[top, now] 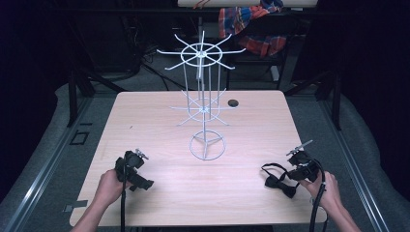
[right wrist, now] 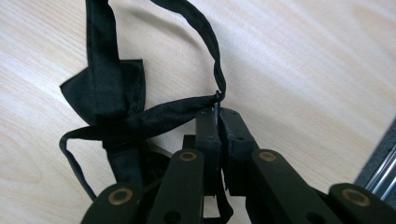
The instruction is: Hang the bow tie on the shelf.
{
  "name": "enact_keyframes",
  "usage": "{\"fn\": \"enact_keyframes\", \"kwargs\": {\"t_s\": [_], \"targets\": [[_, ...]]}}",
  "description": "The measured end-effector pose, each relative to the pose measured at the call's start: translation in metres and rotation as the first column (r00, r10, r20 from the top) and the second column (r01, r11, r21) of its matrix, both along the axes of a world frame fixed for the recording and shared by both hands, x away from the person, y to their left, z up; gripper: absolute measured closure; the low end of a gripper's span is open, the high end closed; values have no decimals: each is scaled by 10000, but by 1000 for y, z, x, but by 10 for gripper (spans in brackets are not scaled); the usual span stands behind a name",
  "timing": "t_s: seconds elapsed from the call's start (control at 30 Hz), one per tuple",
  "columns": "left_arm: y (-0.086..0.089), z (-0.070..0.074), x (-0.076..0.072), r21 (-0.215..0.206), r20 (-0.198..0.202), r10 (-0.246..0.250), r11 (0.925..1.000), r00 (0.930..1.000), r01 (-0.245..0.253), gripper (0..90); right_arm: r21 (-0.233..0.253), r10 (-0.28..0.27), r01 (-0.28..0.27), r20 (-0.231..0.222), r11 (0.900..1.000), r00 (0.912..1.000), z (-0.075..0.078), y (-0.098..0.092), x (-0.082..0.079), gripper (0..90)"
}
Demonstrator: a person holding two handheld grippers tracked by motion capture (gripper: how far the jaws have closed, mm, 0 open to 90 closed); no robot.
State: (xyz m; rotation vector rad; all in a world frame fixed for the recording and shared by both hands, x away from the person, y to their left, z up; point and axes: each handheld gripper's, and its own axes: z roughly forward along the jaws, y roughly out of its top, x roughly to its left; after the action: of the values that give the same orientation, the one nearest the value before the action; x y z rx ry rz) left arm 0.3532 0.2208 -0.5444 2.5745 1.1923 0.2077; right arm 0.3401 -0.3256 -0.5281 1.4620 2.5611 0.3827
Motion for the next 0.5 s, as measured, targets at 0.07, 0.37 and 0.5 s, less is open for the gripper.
{"fn": "enact_keyframes", "kwargs": {"t_s": [0.07, 0.37, 0.5], "targets": [[-1, 0, 1, 4, 14, -22, 10000, 10000, 22, 0, -17, -17, 17, 234, 10000, 9997, 4, 0, -2, 870], [-2, 0, 1, -10, 2, -43, 10000, 10000, 44, 0, 182, 183, -205, 1130, 9996, 9934, 25, 5, -13, 873], [-2, 0, 2, -1, -17, -56, 10000, 10000, 56, 0, 613, 176, -269, 1466, 9978, 9890, 34, 8, -17, 873]]}}
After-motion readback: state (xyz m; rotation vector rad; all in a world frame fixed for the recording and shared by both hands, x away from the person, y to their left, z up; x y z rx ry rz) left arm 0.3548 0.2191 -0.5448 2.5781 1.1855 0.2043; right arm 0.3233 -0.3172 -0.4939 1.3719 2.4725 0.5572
